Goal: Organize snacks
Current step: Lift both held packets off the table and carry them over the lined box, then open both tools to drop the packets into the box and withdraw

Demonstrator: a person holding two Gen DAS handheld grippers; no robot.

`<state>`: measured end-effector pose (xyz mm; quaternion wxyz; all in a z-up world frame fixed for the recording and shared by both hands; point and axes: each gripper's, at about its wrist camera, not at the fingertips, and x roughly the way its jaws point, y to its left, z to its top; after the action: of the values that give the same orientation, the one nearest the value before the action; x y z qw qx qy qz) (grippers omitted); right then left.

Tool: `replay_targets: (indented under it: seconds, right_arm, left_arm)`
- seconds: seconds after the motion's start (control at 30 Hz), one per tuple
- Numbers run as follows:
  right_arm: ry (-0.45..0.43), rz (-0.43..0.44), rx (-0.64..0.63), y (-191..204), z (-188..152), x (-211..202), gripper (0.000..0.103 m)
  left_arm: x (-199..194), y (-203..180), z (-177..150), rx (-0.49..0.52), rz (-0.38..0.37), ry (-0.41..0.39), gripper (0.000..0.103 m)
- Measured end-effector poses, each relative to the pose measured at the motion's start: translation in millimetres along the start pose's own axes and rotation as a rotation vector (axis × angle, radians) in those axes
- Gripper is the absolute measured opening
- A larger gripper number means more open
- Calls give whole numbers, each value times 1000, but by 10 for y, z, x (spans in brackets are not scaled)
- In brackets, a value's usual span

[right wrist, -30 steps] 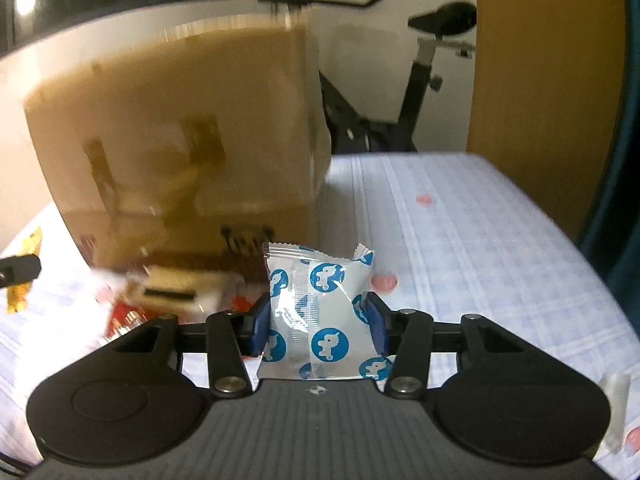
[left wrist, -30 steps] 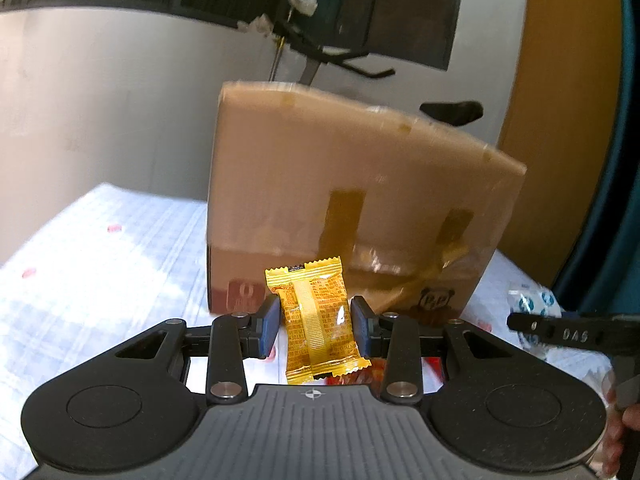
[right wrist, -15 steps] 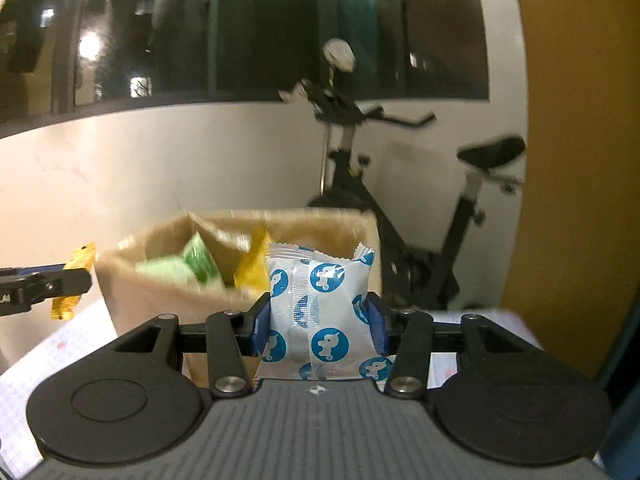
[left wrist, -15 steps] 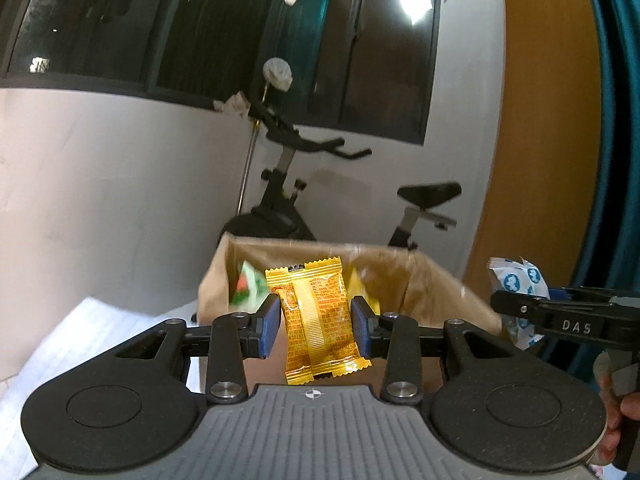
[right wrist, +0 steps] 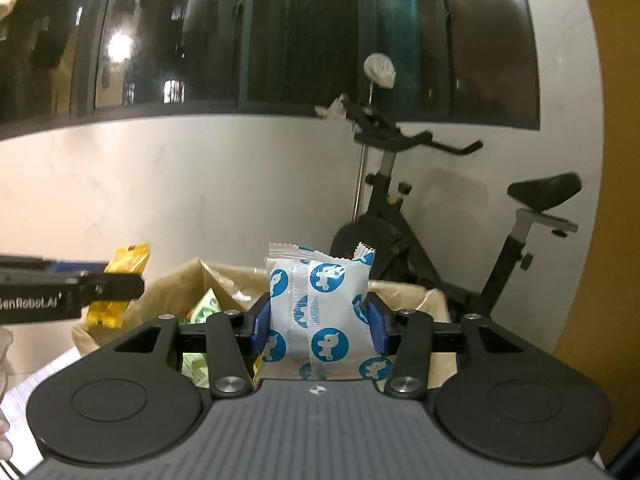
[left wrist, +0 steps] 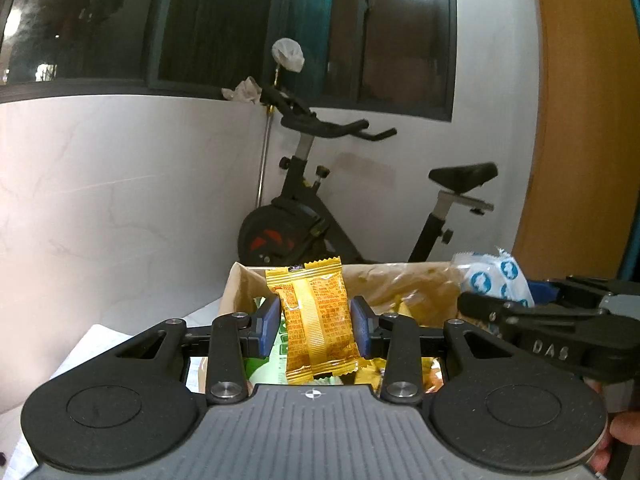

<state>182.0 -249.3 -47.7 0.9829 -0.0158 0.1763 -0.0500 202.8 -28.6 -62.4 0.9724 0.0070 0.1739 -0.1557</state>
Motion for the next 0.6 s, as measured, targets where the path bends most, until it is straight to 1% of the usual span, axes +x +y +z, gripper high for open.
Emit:
replay_targets:
  seconds: [0.13, 0.23, 0.3, 0.33, 0.37, 0.43, 0.47, 0.5, 0.6]
  right_arm:
    - [53, -3, -7, -13, -143, 189, 50]
    - [89, 5, -1, -41, -248, 291, 50]
    - [105, 11, -6, -37, -303, 310, 50]
    - [112, 13, -9, -39, -316, 323, 50]
    - [118, 13, -12, -37, -334, 326, 51]
    - [131, 12, -11, -43, -350, 342, 52]
    - [134, 12, -8, -52, -355, 333, 54]
    - [133, 7, -5, -57, -353, 311, 60]
    - [117, 10, -10, -46, -339, 221, 72]
  left_arm:
    - [88, 9, -51, 19, 6, 34, 40]
    - [130, 34, -97, 22, -5, 51, 41]
    - [153, 44, -117, 26, -12, 62, 50]
    - [146, 49, -128, 25, -9, 63, 59]
    - [156, 56, -126, 24, -6, 60, 64]
    - [136, 83, -134, 15, -9, 55, 68]
    - [153, 94, -128, 10, -11, 56, 69]
    - [151, 101, -123, 4, -13, 57, 71]
    - [140, 130, -110, -13, -18, 55, 77]
